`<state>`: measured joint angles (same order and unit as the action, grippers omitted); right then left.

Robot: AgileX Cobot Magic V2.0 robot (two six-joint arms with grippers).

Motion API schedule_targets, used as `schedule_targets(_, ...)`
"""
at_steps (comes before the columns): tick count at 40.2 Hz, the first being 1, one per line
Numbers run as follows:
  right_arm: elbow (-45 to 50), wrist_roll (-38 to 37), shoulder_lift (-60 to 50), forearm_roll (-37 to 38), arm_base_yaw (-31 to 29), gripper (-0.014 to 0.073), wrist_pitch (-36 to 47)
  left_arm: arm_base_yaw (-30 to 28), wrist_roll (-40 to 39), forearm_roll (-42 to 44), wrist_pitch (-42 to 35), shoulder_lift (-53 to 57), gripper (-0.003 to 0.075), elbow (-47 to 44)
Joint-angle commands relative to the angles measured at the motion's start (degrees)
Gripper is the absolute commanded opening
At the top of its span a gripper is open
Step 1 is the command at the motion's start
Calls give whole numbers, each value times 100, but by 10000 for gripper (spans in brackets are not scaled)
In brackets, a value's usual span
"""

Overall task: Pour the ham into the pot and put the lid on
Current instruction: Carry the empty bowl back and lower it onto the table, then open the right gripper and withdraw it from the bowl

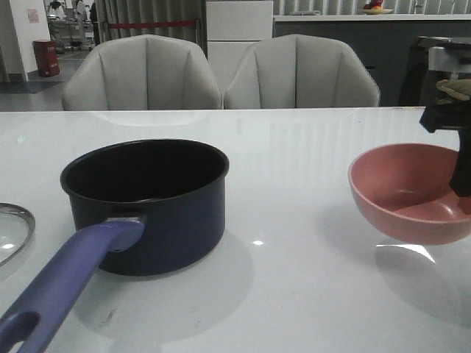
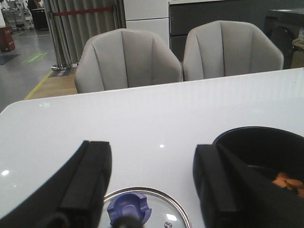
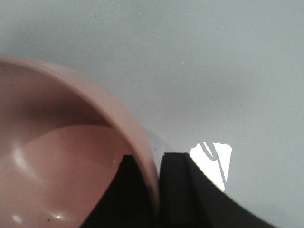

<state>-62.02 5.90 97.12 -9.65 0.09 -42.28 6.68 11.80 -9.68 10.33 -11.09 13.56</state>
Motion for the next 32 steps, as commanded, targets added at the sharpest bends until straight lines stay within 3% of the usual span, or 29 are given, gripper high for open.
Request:
schedule_targets(1, -298, -9, -28, -12, -32, 264, 115, 49, -13, -22, -449, -58, 425, 156)
schedule_targets(10, -489, 2, 123, -12, -32, 444, 169, 49, -13, -22, -449, -58, 425, 156)
schedule_targets(22, -599, 504, -608, -42, 19, 445, -1, 49, -13, -22, -449, -58, 425, 156)
schedule_targets(32, -164, 532, -1982, -53, 409, 445, 547, 49, -13, -22, -427, -58, 425, 156)
